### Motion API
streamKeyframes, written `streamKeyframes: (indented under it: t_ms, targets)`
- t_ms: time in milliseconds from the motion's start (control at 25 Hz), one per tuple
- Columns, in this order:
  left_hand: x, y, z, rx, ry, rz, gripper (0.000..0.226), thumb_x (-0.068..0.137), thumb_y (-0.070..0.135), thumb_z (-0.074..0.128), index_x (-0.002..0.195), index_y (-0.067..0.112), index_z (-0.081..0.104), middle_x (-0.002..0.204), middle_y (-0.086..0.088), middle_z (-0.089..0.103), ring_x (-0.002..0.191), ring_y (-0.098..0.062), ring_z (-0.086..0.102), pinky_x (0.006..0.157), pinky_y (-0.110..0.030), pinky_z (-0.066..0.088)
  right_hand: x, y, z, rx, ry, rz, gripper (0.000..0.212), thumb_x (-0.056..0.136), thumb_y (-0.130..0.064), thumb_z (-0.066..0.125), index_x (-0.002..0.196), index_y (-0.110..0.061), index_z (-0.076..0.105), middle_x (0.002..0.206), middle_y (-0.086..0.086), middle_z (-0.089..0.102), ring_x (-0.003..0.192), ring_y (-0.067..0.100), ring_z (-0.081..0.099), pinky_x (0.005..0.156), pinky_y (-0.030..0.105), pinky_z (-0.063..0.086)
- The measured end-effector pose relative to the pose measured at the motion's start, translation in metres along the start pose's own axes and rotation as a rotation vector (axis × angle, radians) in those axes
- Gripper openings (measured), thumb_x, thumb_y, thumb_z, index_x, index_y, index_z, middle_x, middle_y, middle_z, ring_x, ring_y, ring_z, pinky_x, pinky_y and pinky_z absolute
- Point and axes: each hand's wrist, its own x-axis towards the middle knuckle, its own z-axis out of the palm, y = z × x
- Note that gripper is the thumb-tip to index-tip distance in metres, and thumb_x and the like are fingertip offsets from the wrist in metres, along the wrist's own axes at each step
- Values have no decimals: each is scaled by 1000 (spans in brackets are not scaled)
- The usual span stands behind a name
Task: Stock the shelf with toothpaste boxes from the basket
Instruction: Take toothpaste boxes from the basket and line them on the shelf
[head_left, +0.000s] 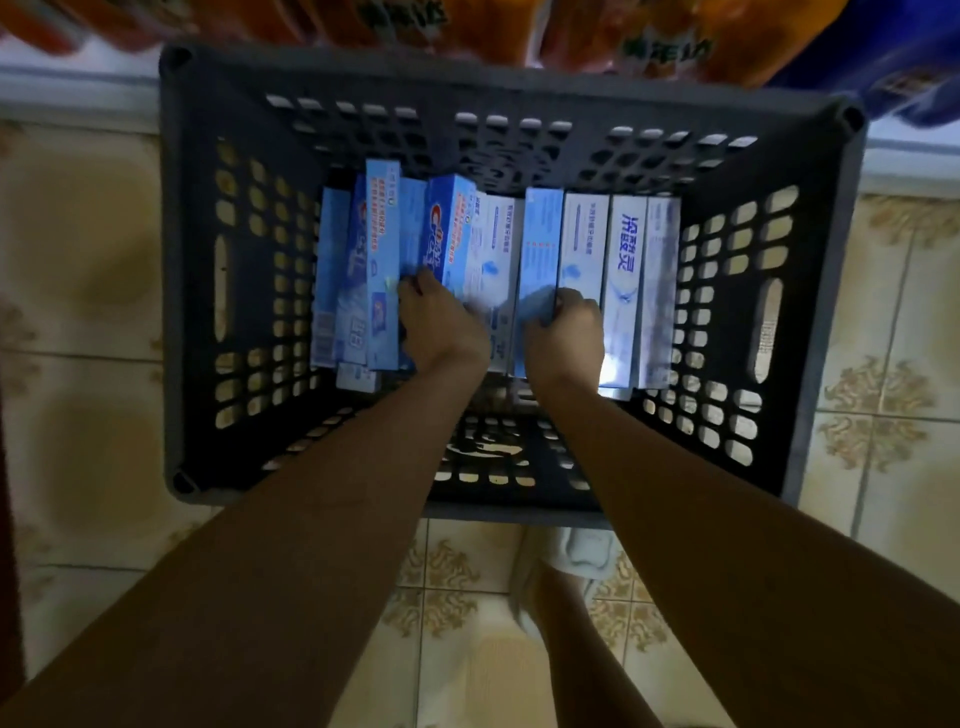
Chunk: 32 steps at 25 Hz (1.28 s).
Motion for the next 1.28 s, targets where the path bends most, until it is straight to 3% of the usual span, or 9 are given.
streamKeyframes:
  t_ms: [240,400,520,640,840,960,1040,1120,1280]
  targets:
    - [4,1,2,47,44,-35,65,90,10,65,145,6,31,149,-19,28,137,-33,29,107,-45,39,-8,-8,14,-17,17,16,41,95,-11,54,135,-13,46,131,10,46,77,16,48,64,32,46]
    - [3,6,-6,7,36,-27,63,91,15,65,143,6,30,143,-21,36,133,-34,35,107,-46,40,-2,-22,17,-6,13,97,47,92,-20,63,132,-6,42,132,12,42,106,30,57,76,38,49]
    - [7,6,-3,-13,-66,-42,73,88,29,70,144,6,30,143,-20,36,132,-37,36,105,-47,40,10,-29,21,-119,18,112,57,88,-27,70,129,-2,39,131,14,41,108,33,59,71,34,44]
    - [13,-5,5,-120,-150,-10,73,82,30,75,137,8,33,132,-21,47,118,-38,52,95,-49,49,14,-25,26,-299,40,31,50,92,-21,65,130,-1,39,131,15,42,107,31,63,69,32,43]
    - [10,-35,-5,-263,-157,53,52,81,11,73,118,5,37,119,-15,61,103,-30,62,75,-31,50,1,-20,38,-436,-15,-124,51,89,-15,67,130,-3,39,128,15,49,114,30,60,84,35,51]
    - [1,-44,-24,-390,-205,49,46,86,12,71,113,11,35,112,-5,57,96,-17,58,66,-19,46,-5,-21,34,29,-120,35,38,88,-12,65,122,-3,51,119,15,62,107,31,63,79,33,52]
    - [-5,-45,-37,-426,-283,41,45,88,15,68,122,10,37,111,0,55,97,-16,57,75,-24,45,-7,-18,20,468,-192,182,14,89,-2,58,102,-5,62,96,14,67,84,26,64,66,24,52]
    - [-11,-44,-48,-463,-371,0,51,90,17,65,134,13,38,116,1,56,103,-17,57,80,-27,44,-15,-12,3,745,-275,332,18,92,2,47,82,-8,59,74,13,57,67,25,54,58,26,46]
    - [-23,-38,-66,-550,-443,-57,52,88,18,68,134,19,43,126,-2,59,110,-19,59,86,-34,48,-39,-6,-34,923,-396,439,42,89,-18,42,123,0,57,95,18,61,85,33,61,70,40,54]
